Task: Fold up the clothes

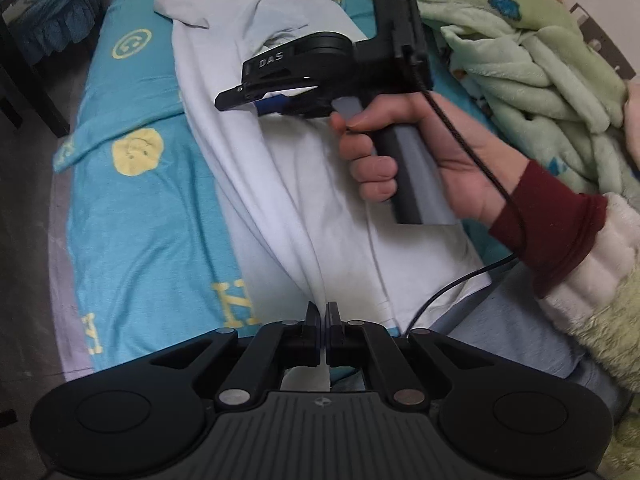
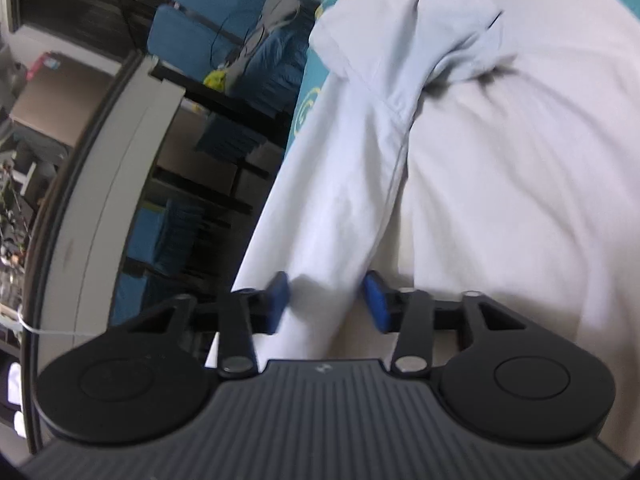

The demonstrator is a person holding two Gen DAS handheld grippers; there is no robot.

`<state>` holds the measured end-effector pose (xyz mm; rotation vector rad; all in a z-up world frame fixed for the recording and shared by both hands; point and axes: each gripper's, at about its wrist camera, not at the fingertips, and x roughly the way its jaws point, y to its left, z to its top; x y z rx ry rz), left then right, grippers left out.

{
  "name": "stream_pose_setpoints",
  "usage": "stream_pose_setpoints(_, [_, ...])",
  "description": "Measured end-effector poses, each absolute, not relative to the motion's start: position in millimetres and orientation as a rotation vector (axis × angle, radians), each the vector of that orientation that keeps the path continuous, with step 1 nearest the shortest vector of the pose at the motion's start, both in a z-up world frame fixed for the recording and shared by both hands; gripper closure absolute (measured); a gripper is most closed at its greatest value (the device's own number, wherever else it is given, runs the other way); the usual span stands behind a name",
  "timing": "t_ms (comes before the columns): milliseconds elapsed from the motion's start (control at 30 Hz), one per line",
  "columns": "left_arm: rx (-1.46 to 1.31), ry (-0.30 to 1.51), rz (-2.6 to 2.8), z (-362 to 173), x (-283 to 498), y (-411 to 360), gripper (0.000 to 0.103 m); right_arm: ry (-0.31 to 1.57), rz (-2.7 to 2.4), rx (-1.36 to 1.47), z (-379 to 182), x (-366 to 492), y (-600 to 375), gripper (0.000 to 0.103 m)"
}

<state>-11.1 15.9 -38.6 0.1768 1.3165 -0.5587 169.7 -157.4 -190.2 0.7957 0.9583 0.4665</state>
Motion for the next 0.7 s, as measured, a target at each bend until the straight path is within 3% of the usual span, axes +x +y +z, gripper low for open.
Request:
stream_pose_setpoints(33, [0.170,1.320,-0.566,-42,-12,13,0.101,0.951,0.457,0.785,-188,169,-159,0.095])
stream_pose_setpoints(333, [0.150,1.345,-0.612,-86,-13,3,0.096,0.914,0.335,0.713,-172,157,-180,0.095])
stream_pose_setpoints(367, [0.150,1.338,-0.607,-89,-14,4,0.092,0.924,0.325,0.695,-171,155,-180,0.094])
stream_pose_setpoints(433, [0.149,1.321,-0.590,-92,-15,7,0.065,0.936,0.308,0.661,-167,148,-182,0.094])
stream_pose_setpoints(500, [0.118,1.282,-0.587,-87,-15,16,0.048,0.936,0.298,0.645,-158,135,-189,0.093])
stream_pose_setpoints(600, [-0.013,1.218,-0.518,-81,-6,39,0.031,0.908,0.259,0.600,-137,103,-206,0.084])
stream_pose_setpoints(667, [-0.106,1.209,-0.464,-83,3,54,0.025,0.867,0.207,0.552,-120,73,-221,0.056])
stream_pose_setpoints(700, [-0.142,1.216,-0.441,-86,8,60,0.024,0.851,0.187,0.549,-115,59,-229,0.050])
